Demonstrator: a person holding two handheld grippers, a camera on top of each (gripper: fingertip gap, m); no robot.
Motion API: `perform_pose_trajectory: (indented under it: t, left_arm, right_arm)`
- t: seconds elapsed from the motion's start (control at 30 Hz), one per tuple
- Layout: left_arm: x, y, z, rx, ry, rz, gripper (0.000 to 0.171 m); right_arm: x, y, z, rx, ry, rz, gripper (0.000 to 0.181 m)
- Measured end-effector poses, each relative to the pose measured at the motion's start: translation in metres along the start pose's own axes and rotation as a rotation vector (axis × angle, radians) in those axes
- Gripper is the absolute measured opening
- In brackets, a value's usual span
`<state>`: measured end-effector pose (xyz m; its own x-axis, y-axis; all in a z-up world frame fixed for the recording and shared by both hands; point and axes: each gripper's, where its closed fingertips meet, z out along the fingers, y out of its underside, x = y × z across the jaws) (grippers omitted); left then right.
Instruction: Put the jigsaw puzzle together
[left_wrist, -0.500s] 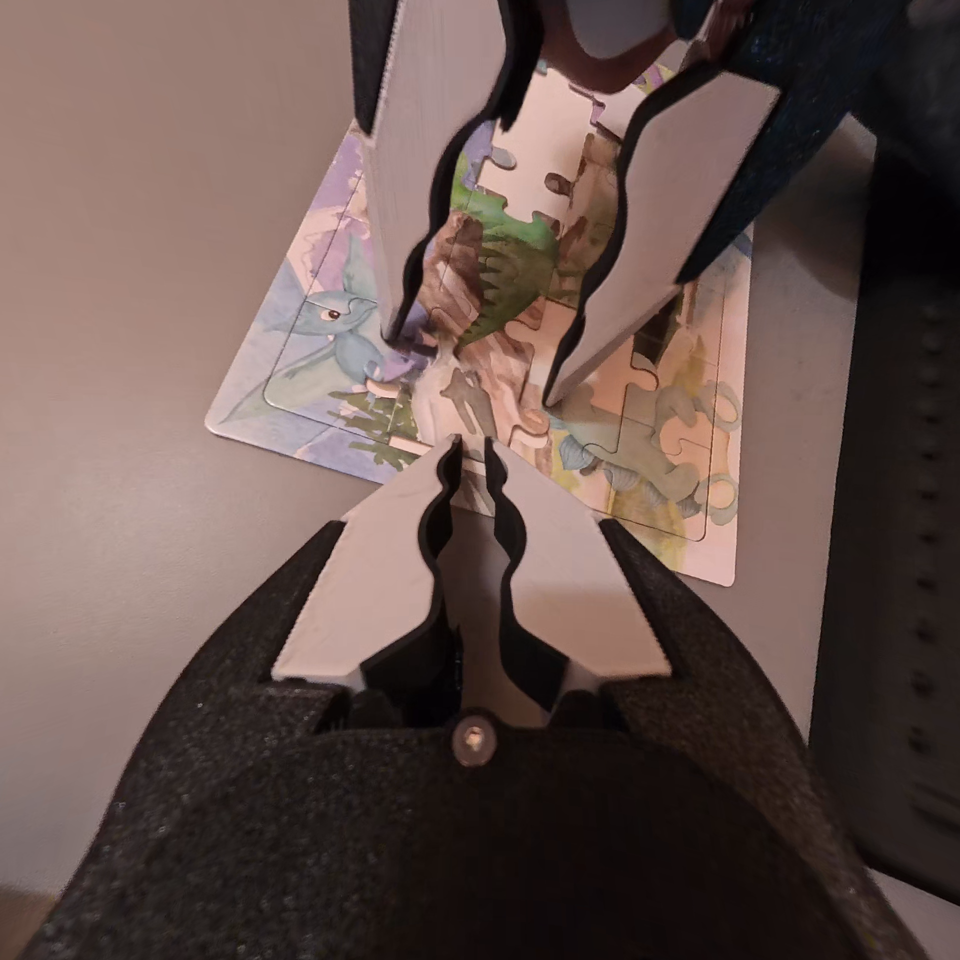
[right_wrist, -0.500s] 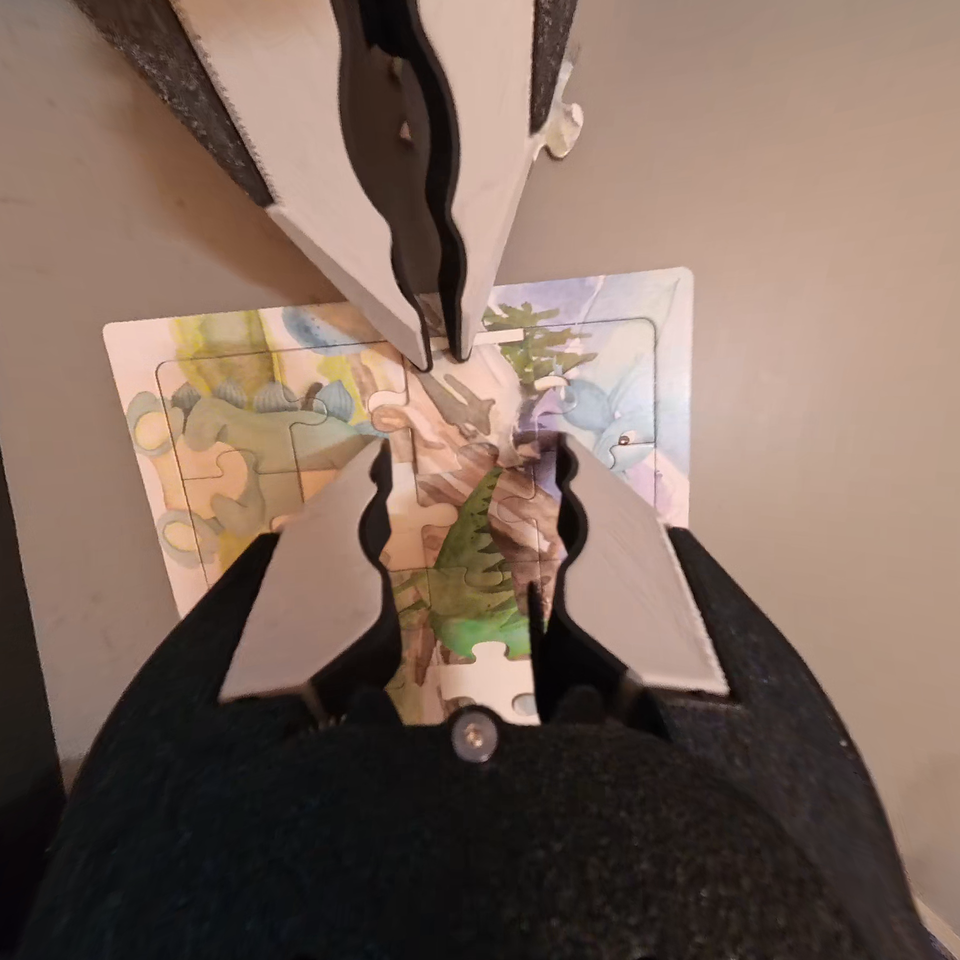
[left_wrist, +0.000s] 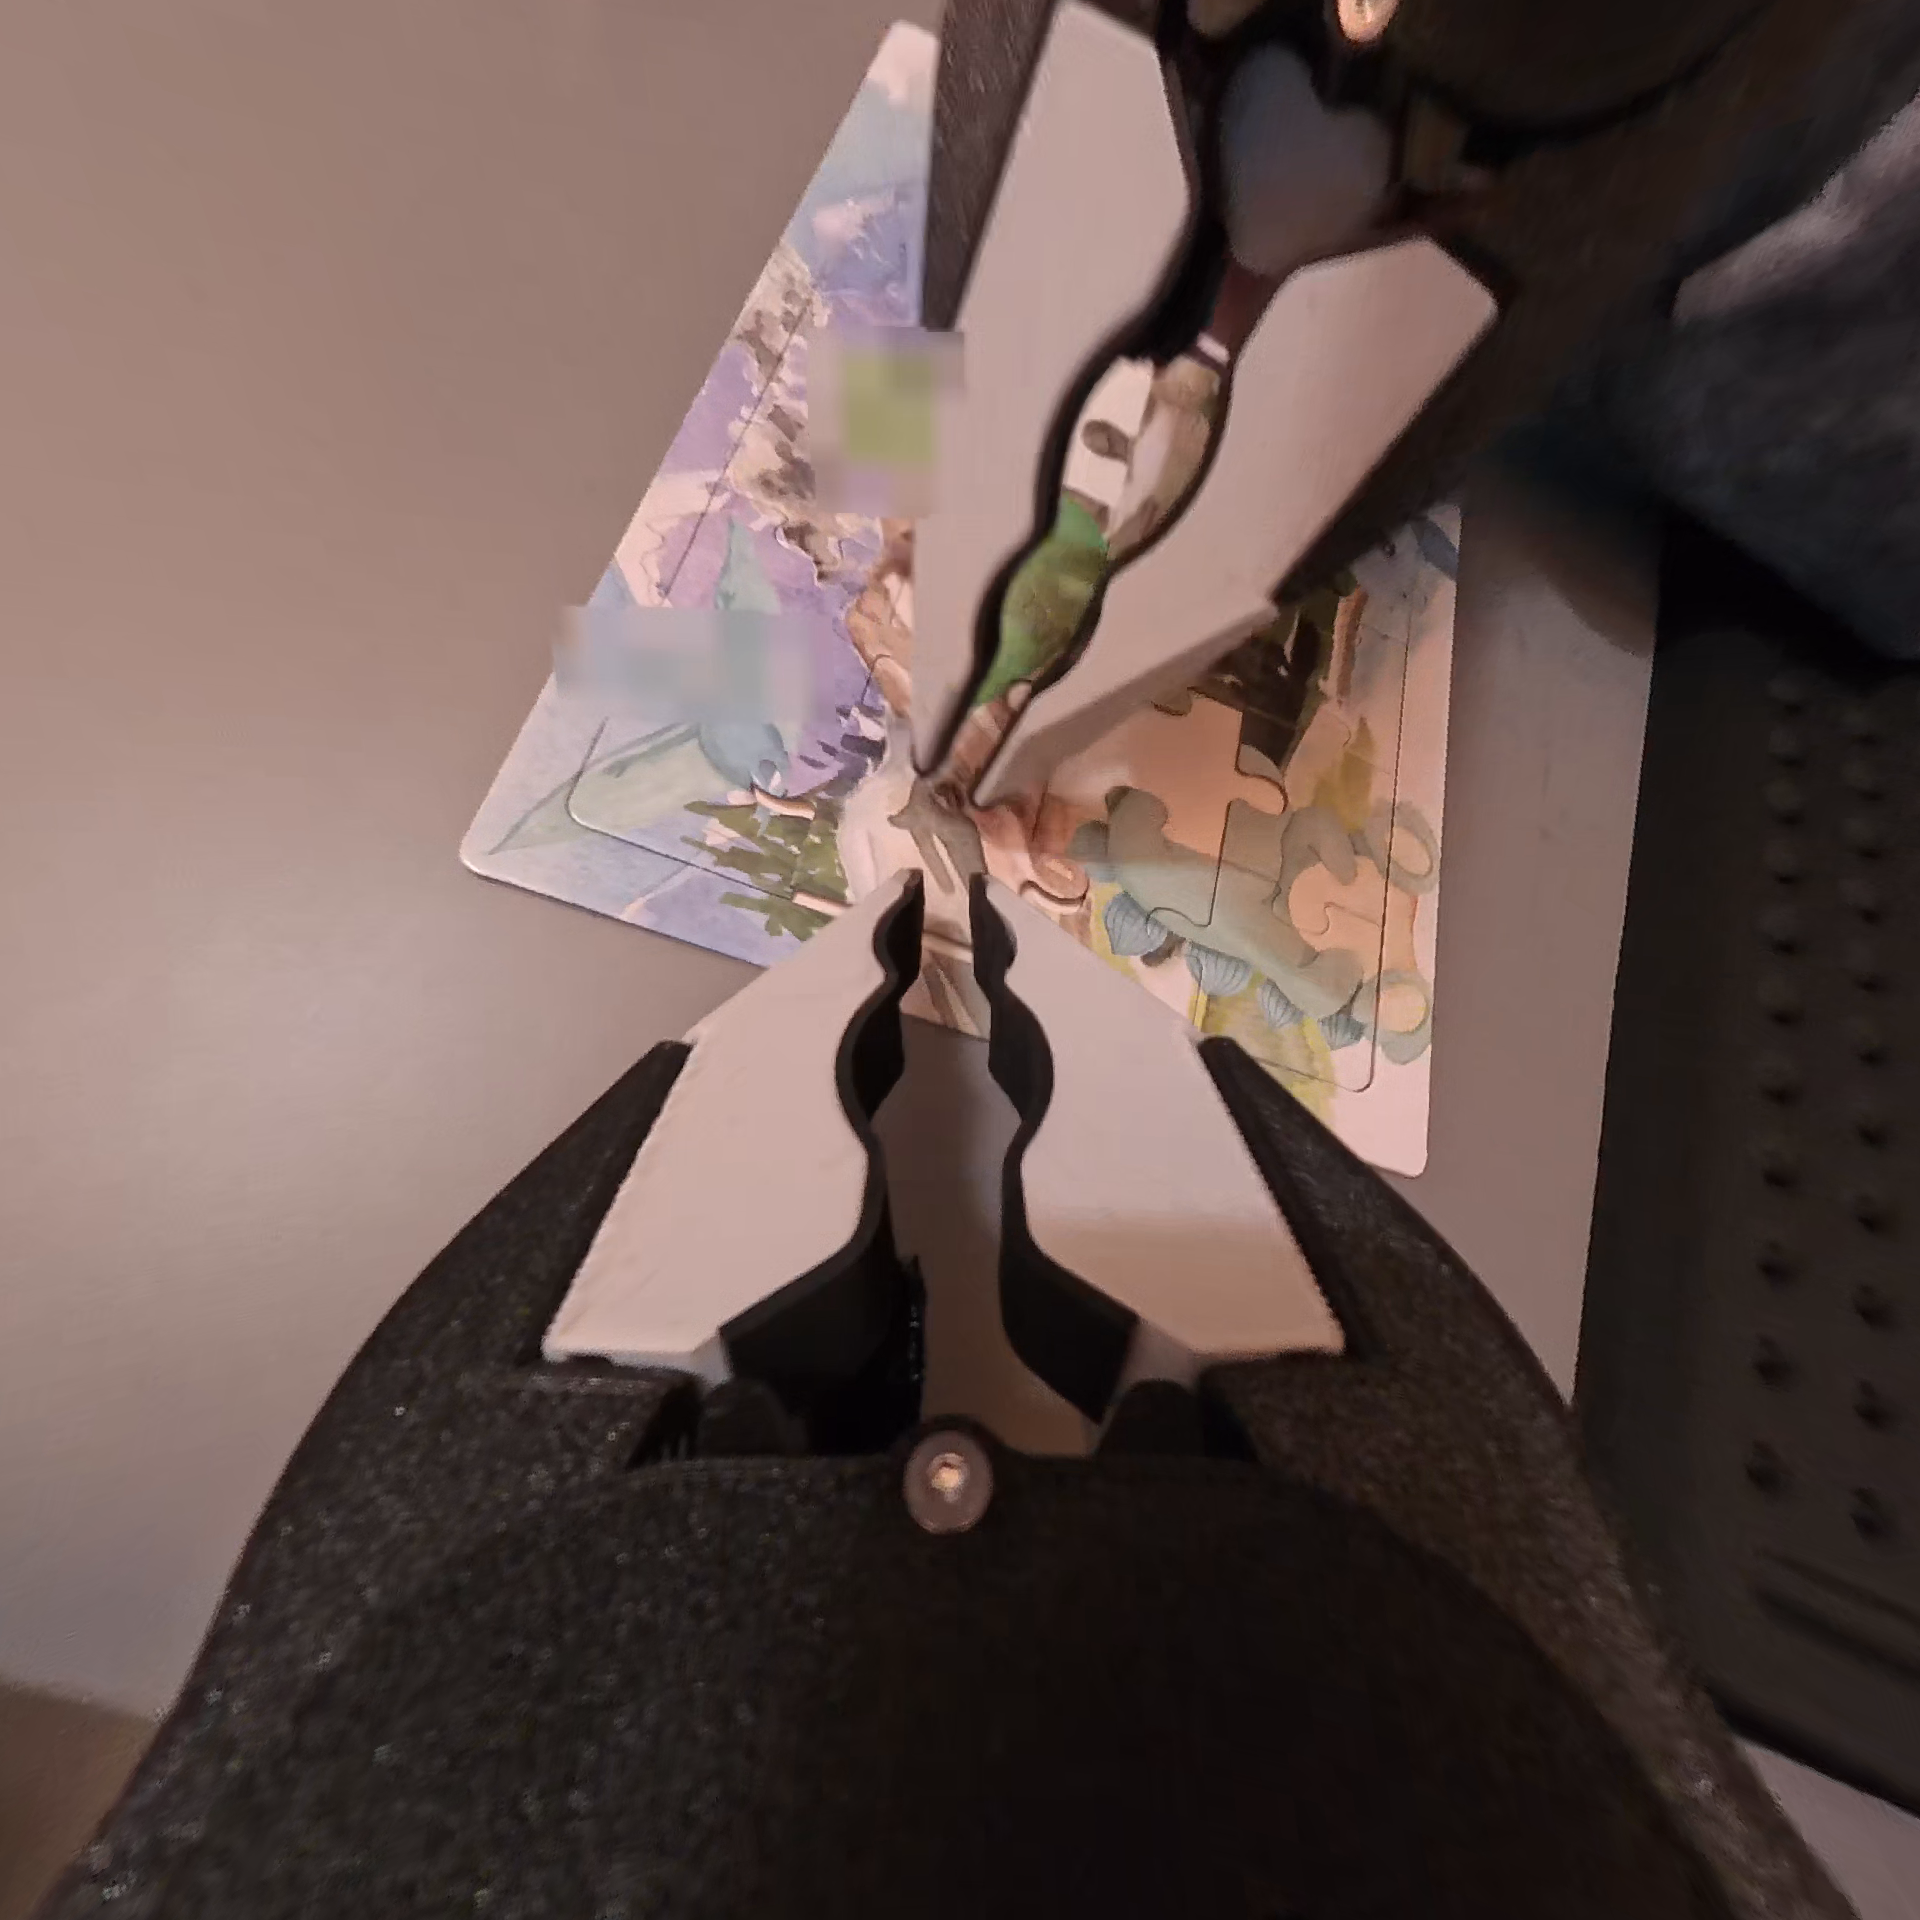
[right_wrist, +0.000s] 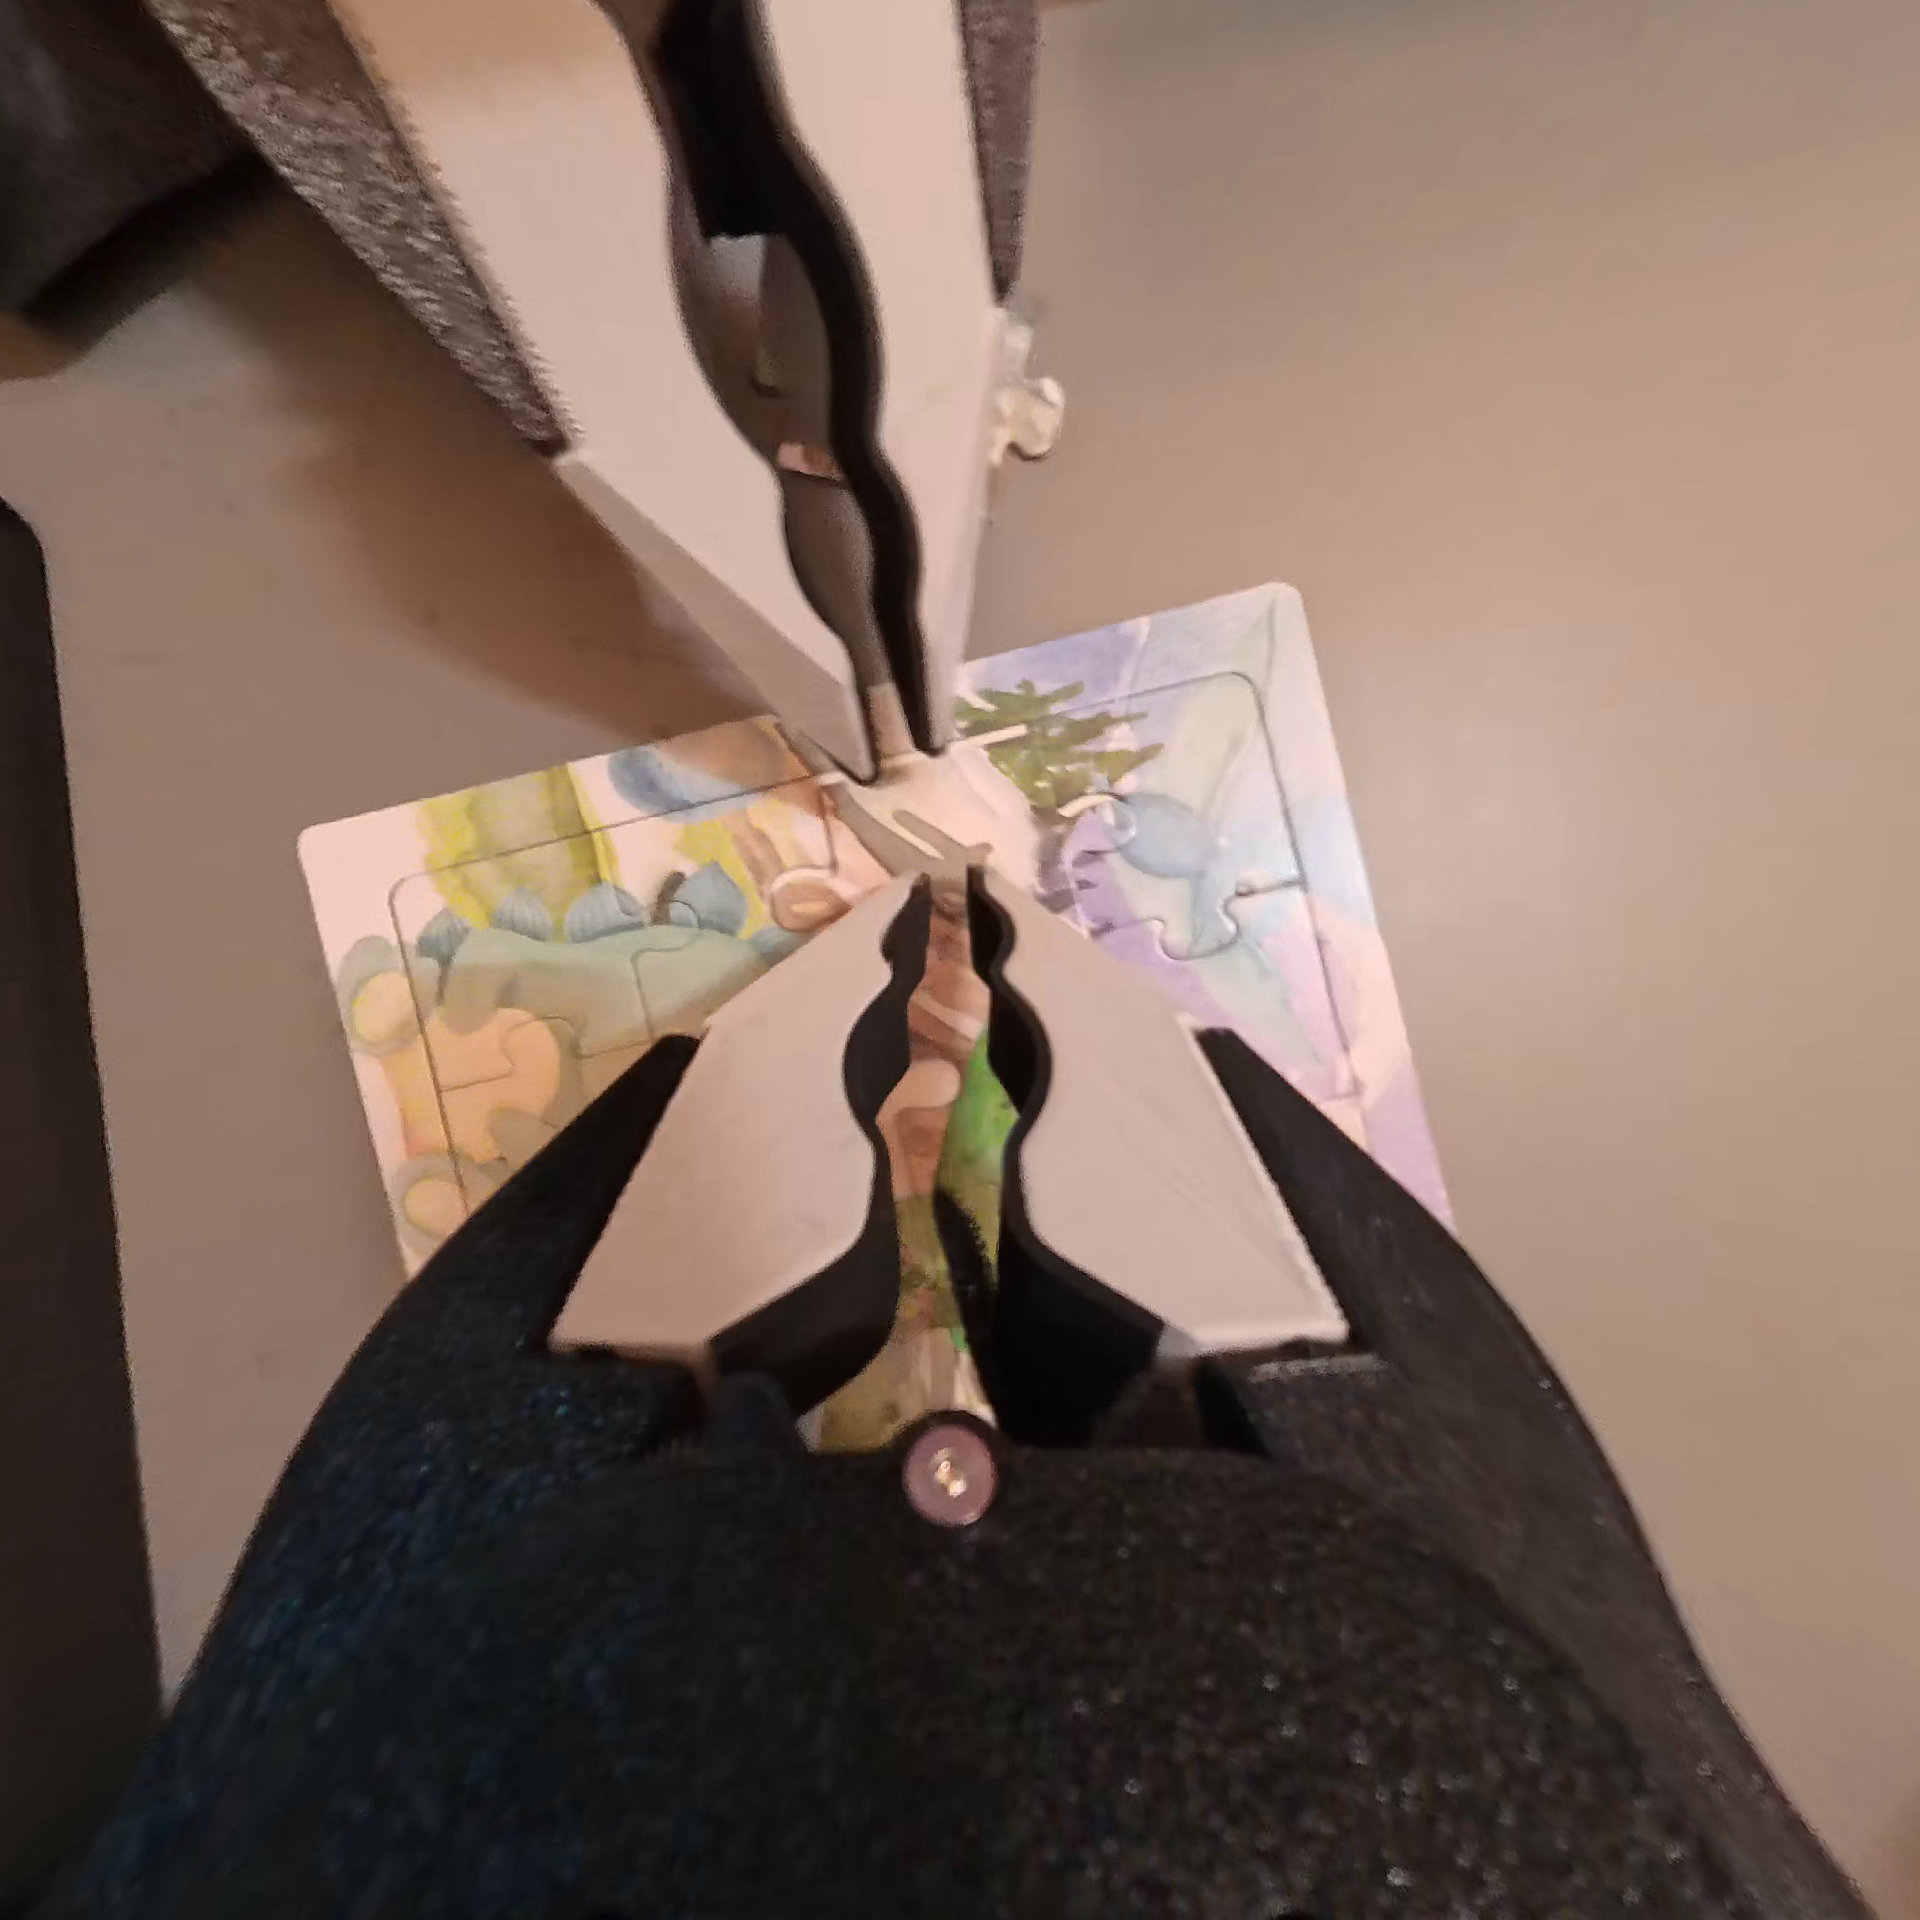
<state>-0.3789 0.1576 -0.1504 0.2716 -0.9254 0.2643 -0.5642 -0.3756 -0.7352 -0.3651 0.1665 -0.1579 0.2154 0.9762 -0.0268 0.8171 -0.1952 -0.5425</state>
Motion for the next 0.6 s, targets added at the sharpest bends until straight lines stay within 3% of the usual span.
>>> perform_pose_trajectory:
  t: [0.1,0.6]
  left_arm:
    - [-0.005,0.004,0.003,-0.021,-0.034,0.001,0.008]
    - [-0.007,0.011,0.009,-0.073,-0.079,0.043,0.003]
  right_arm:
    - [-0.004,0.005,0.010,-0.051,-0.001,-0.005,0.005]
    - [-0.008,0.004,0.012,-0.040,-0.035,0.098,0.000]
